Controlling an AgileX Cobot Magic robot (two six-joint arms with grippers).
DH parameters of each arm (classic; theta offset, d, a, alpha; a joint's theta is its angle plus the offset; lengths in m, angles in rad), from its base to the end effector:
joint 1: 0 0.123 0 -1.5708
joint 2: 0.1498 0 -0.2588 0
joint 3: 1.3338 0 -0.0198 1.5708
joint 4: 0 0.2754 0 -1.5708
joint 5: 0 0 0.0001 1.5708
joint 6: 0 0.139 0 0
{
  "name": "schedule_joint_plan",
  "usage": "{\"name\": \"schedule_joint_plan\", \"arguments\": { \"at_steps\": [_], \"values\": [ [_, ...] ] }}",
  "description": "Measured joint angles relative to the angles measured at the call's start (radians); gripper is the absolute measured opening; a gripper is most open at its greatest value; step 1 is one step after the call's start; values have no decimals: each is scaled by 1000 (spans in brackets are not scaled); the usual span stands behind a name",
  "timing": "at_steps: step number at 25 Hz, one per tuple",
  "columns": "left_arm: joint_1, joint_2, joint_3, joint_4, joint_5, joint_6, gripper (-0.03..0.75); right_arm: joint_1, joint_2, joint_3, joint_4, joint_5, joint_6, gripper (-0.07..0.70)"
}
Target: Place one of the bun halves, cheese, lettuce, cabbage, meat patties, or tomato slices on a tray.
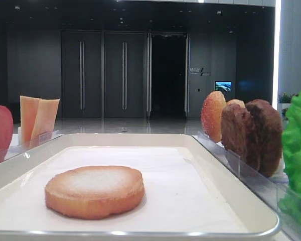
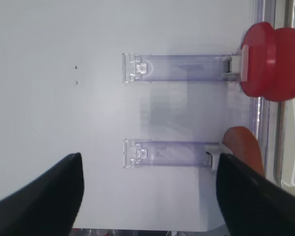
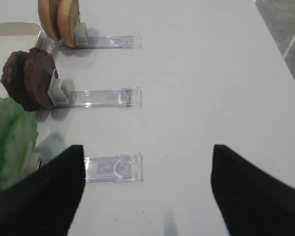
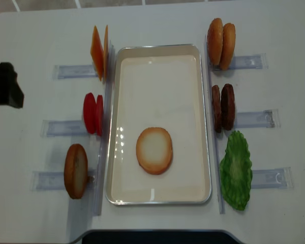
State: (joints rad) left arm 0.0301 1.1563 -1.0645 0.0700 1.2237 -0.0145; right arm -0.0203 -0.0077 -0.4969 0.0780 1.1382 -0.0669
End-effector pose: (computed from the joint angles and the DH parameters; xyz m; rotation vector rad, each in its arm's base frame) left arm 0.2540 0.0168 0.2607 -0.0450 2.7977 0.1017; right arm 0.0800 0.0082 0.2577 -0.0568 2.1140 0.0424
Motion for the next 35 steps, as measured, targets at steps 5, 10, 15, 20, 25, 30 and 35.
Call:
{"name": "schedule_joint_plan", "arguments": {
  "at_steps": [5, 10, 15, 20, 25, 30, 35],
  "values": [
    [0, -225, 152, -10, 15, 0, 644, 0, 0, 0, 0, 0, 0, 534],
    [0, -427, 288, -16, 18, 7, 644, 0, 0, 0, 0, 0, 0, 534],
    [0, -573, 379, -28, 20, 15, 644, 0, 0, 0, 0, 0, 0, 534],
    [0, -690, 435, -81, 22, 20, 644, 0, 0, 0, 0, 0, 0, 534],
    [0, -812, 480, -104, 5, 61, 644, 0, 0, 0, 0, -1, 0, 534],
    [0, -936, 536, -133, -57, 112, 644, 0, 0, 0, 0, -1, 0, 534],
    [0, -1050, 579, -143, -86, 120, 644, 0, 0, 0, 0, -1, 0, 534]
  ]
}}
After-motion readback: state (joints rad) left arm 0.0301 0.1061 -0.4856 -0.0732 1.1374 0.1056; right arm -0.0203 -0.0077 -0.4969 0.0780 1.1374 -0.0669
